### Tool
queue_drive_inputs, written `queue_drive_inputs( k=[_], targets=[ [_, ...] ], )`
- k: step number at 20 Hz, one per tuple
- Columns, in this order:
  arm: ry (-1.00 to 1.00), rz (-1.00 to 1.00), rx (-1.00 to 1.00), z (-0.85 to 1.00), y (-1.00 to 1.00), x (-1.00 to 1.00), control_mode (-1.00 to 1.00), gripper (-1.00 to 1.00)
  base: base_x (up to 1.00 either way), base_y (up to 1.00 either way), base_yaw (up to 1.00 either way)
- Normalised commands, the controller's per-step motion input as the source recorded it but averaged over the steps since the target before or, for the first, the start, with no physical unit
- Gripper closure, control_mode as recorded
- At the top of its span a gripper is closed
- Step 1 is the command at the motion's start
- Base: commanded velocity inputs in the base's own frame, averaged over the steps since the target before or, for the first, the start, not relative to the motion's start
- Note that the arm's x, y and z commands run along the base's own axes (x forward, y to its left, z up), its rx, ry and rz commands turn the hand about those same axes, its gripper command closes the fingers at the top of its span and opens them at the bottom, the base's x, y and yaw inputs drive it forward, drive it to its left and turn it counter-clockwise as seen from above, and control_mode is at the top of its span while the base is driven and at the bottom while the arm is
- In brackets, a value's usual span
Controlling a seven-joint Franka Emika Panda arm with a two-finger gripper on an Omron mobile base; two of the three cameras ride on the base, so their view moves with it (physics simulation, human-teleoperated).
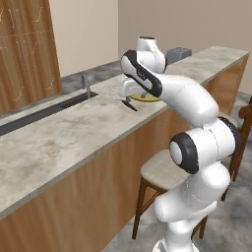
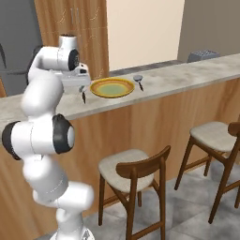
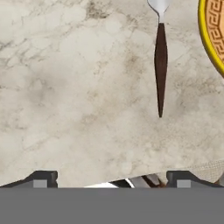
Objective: Take the fork and place it on the left side of the plate. Then take the spoon and place it on the right side of the plate. Make sure they're directly next to the plate.
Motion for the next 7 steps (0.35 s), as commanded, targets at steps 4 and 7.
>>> queue_drive_inputs(
  k=[4, 7],
  targets=[
    [-0.14, 0.0, 0.04, 0.18, -0.16, -0.92, -1.0, -1.0, 0.0, 0.0, 0.0],
    [-0.12, -0.01, 0.01, 0.18, -0.17, -0.85, -1.0, -1.0, 0.0, 0.0, 0.0]
  ],
)
